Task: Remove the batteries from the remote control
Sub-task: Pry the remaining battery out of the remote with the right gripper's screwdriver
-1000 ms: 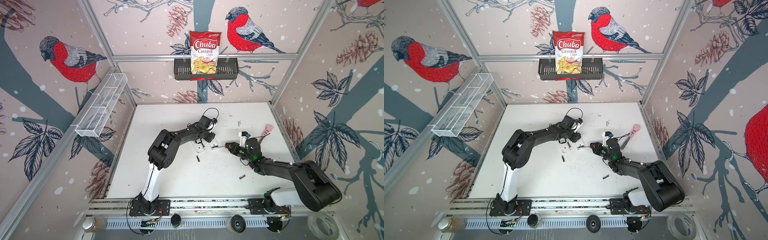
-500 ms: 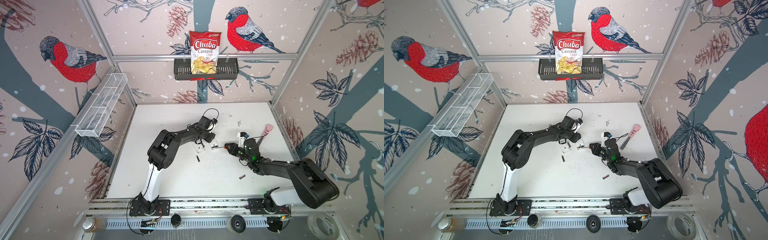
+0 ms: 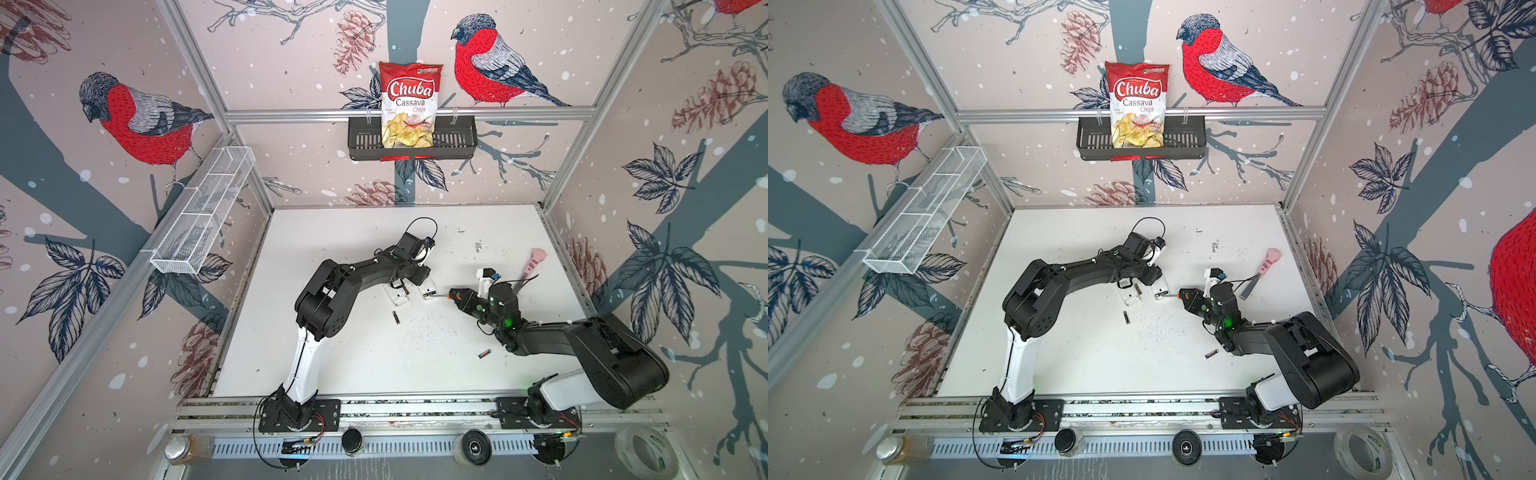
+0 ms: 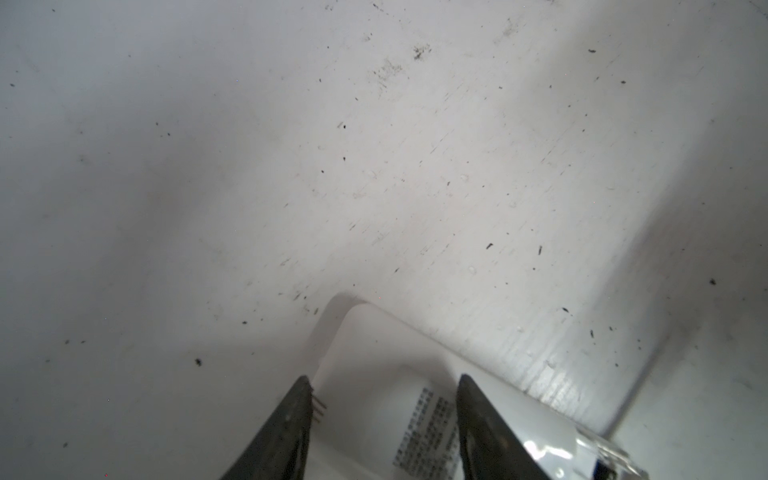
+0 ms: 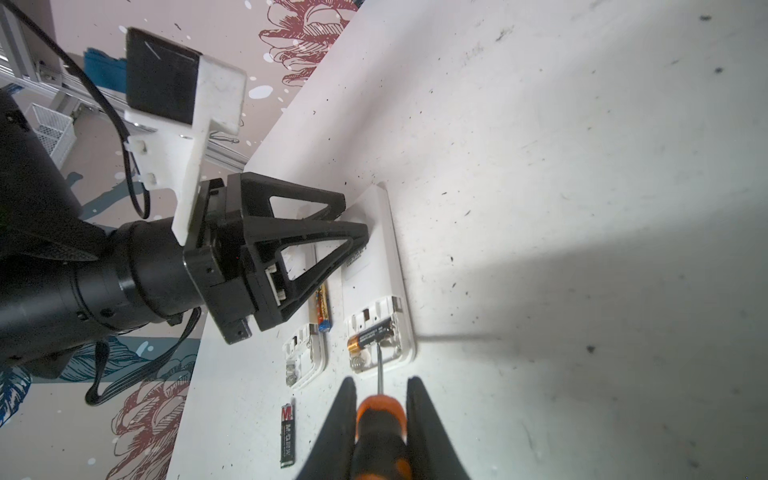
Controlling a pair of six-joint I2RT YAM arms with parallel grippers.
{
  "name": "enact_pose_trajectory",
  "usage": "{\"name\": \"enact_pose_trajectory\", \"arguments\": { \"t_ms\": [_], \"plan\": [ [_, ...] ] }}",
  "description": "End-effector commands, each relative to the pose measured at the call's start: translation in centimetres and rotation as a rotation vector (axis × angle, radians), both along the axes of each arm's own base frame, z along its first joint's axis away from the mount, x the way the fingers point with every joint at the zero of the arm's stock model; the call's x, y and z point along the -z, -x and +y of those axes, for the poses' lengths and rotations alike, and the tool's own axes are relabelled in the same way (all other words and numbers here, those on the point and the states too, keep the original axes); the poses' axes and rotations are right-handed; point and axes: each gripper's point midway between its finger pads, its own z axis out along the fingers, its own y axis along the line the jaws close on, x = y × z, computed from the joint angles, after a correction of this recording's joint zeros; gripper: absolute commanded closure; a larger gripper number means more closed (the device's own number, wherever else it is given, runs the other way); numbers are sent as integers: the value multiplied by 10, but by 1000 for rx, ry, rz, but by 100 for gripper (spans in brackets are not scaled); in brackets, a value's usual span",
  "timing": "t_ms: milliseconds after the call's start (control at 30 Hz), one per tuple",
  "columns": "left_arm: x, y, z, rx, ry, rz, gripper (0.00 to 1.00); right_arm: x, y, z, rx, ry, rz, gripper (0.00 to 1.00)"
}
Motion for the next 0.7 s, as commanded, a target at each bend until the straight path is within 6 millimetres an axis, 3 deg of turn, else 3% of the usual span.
{"name": "enact_pose_trajectory", "arguments": {
  "t_ms": [0, 667],
  "plan": [
    [20, 19, 11, 12, -64, 83, 46, 2, -3, -5, 46, -24, 7, 95],
    [20, 21, 9, 12, -41, 97, 47, 25, 5, -4, 76, -219, 95, 98]
  ]
}}
